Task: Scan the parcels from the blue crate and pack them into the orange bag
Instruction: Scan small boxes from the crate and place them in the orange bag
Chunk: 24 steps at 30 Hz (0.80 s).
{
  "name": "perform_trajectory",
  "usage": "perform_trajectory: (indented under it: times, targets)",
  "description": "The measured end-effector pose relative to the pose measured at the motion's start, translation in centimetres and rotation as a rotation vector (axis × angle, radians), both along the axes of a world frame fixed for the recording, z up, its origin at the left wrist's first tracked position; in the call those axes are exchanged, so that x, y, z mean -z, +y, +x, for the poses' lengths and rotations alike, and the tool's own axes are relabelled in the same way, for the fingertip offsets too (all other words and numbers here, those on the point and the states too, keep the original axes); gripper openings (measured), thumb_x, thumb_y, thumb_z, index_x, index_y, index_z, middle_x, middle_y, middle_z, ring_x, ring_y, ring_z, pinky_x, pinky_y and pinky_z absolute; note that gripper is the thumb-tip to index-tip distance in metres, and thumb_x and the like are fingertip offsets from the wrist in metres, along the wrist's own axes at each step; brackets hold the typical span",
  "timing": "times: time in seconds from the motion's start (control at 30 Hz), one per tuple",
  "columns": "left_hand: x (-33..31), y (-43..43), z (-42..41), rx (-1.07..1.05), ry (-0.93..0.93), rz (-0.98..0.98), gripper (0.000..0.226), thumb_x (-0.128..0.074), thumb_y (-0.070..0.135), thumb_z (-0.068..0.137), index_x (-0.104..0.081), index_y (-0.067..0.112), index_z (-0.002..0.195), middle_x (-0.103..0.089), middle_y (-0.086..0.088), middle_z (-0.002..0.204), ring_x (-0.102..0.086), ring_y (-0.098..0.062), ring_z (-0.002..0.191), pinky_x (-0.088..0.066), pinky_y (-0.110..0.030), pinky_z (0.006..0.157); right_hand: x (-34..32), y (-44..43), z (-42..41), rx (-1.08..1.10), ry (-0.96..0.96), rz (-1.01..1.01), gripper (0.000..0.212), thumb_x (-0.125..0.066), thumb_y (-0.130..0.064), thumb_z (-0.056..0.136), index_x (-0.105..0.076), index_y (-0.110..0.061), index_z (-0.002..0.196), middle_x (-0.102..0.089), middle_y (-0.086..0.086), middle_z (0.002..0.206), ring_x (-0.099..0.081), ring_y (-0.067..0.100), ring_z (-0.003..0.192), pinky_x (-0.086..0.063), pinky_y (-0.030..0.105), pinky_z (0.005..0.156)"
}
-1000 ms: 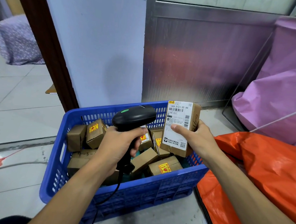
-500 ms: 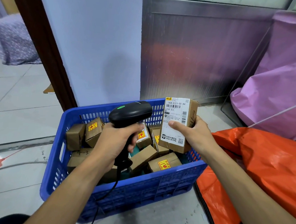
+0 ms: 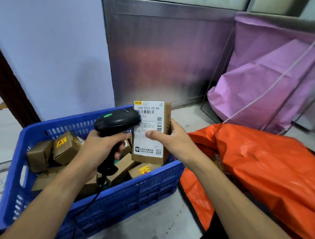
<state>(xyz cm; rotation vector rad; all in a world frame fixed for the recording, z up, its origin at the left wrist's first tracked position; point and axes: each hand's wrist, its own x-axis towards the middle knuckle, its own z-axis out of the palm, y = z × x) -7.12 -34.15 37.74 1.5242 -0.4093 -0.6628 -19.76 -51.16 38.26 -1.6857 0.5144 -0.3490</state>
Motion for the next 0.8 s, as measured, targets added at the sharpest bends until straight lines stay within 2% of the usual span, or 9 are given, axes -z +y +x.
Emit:
perform_trajectory:
  times: [0.1, 0.17, 0.3, 0.4, 0.47, 0.57, 0.67, 0.73, 0.8]
  targets:
    - [0.3, -0.9, -1.1, 0.029, -0.032, -0.005, 0.012, -0.074, 0.016, 0.093, -0.071, 0.004, 0.095, -0.061, -0.01, 0.064, -0.051, -0.02, 0.051, -0.045, -0.03, 0.054, -0.5, -0.3, -1.5, -0.005, 0.005, 0.047, 0.027, -0.07, -0.013, 0.093, -0.059, -0.033, 0.107, -0.074, -0.013, 0.107, -0.072, 0.004, 0.097, -0.058, 0.024, 0.083]
    - [0.4, -1.3, -1.8, 0.054, -0.062, -0.016, 0.011, -0.071, 0.017, 0.095, -0.071, 0.006, 0.092, -0.065, -0.014, 0.069, -0.055, -0.023, 0.055, -0.049, -0.031, 0.057, -0.8, -0.7, -2.7, 0.016, 0.02, 0.089, 0.024, -0.069, -0.018, 0.092, -0.057, -0.031, 0.107, -0.074, -0.014, 0.105, -0.07, 0.002, 0.097, -0.053, 0.022, 0.081]
    - [1.4, -1.1, -2.6, 0.1, -0.07, 0.002, 0.026, -0.07, 0.021, 0.093, -0.07, -0.004, 0.099, -0.072, -0.023, 0.081, -0.063, -0.03, 0.066, -0.059, -0.026, 0.06, -1.6, -2.1, -5.4, 0.121, -0.047, 0.168, 0.045, -0.074, -0.032, 0.084, -0.061, -0.02, 0.126, -0.077, -0.006, 0.111, -0.074, 0.012, 0.101, -0.056, 0.028, 0.085]
    - [2.3, -1.0, -3.2, 0.151, -0.087, 0.044, 0.035, -0.073, 0.03, 0.085, -0.071, -0.002, 0.099, -0.074, -0.027, 0.087, -0.067, -0.031, 0.07, -0.06, -0.033, 0.068, -1.6, -4.2, -7.8, 0.209, -0.14, 0.25, 0.038, -0.07, -0.028, 0.093, -0.065, -0.012, 0.127, -0.079, 0.002, 0.111, -0.076, 0.019, 0.102, -0.058, 0.034, 0.089]
    - [3.0, -1.3, -3.8, 0.182, -0.111, 0.082, 0.035, -0.076, 0.034, 0.081, -0.073, 0.001, 0.094, -0.075, -0.025, 0.085, -0.068, -0.029, 0.071, -0.06, -0.032, 0.067, -0.9, -5.6, -9.5, 0.264, -0.153, 0.265, 0.043, -0.071, -0.034, 0.091, -0.067, -0.012, 0.126, -0.078, 0.006, 0.112, -0.075, 0.024, 0.105, -0.056, 0.04, 0.097]
    - [4.4, -1.9, -4.5, 0.264, -0.174, 0.128, 0.031, -0.084, 0.04, 0.08, -0.075, 0.011, 0.083, -0.074, -0.02, 0.08, -0.068, -0.029, 0.072, -0.057, -0.045, 0.079, 1.3, -7.5, -11.8, 0.363, -0.143, 0.294, 0.037, -0.069, -0.033, 0.095, -0.07, -0.009, 0.124, -0.078, 0.01, 0.111, -0.074, 0.028, 0.105, -0.057, 0.04, 0.097]
    - [5.7, -3.2, -4.9, 0.332, -0.268, 0.192, 0.02, -0.078, 0.038, 0.084, -0.076, 0.017, 0.084, -0.075, -0.017, 0.081, -0.07, -0.041, 0.079, -0.056, -0.053, 0.09, 5.6, -9.7, -13.9, 0.483, -0.13, 0.362, 0.035, -0.062, -0.033, 0.1, -0.071, -0.008, 0.122, -0.078, 0.011, 0.111, -0.076, 0.024, 0.099, -0.059, 0.035, 0.088]
    - [6.4, -4.2, -4.9, 0.347, -0.305, 0.207, 0.02, -0.077, 0.033, 0.088, -0.076, 0.013, 0.086, -0.076, -0.015, 0.08, -0.07, -0.045, 0.086, -0.056, -0.053, 0.09, 9.0, -10.9, -14.9, 0.573, -0.111, 0.459, 0.03, -0.058, -0.031, 0.102, -0.073, -0.01, 0.116, -0.078, 0.01, 0.108, -0.077, 0.019, 0.091, -0.058, 0.034, 0.083]
    - [7.2, -5.6, -4.5, 0.344, -0.291, 0.21, 0.019, -0.075, 0.024, 0.093, -0.072, 0.006, 0.088, -0.075, -0.018, 0.078, -0.069, -0.048, 0.082, -0.057, -0.054, 0.088, 12.7, -12.0, -15.7, 0.613, -0.065, 0.566, 0.026, -0.054, -0.026, 0.101, -0.072, -0.012, 0.113, -0.079, 0.008, 0.103, -0.077, 0.017, 0.084, -0.056, 0.033, 0.079]
